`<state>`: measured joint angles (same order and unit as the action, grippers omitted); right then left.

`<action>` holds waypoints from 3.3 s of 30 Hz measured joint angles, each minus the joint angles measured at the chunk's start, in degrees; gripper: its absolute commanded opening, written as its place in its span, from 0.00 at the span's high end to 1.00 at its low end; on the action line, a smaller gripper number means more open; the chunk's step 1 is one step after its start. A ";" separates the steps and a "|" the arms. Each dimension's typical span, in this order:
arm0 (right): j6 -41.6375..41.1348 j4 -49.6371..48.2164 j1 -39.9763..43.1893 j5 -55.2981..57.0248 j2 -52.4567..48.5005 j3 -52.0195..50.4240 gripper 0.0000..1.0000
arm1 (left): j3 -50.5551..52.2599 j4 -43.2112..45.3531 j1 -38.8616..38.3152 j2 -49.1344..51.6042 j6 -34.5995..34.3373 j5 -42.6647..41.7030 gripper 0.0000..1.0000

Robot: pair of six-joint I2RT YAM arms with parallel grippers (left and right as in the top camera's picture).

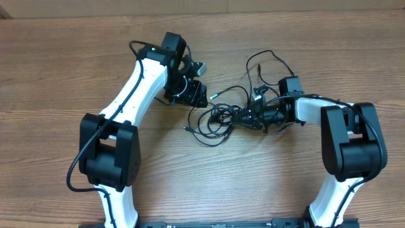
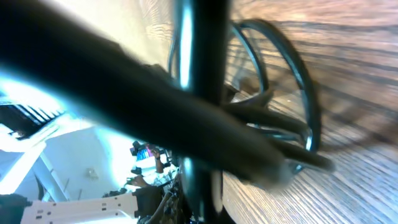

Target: Untangle cables

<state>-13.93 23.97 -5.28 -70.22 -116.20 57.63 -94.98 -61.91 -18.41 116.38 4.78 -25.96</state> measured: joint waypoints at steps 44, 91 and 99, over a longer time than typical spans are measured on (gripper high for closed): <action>5.46 -1.31 -0.07 -3.08 0.00 0.00 0.96 | 8.35 12.66 -6.95 4.50 14.73 1.05 0.96; -3.34 -8.83 -1.33 -12.00 6.82 6.23 0.60 | 4.81 -6.32 6.75 4.52 10.88 -30.73 0.96; -14.62 -24.68 -1.55 -17.57 6.91 6.82 0.60 | 4.81 -6.47 7.65 4.52 11.43 -34.91 0.96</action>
<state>-28.56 -0.71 -6.83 -87.79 -109.30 64.45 -90.17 -68.38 -10.76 120.90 16.21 -60.86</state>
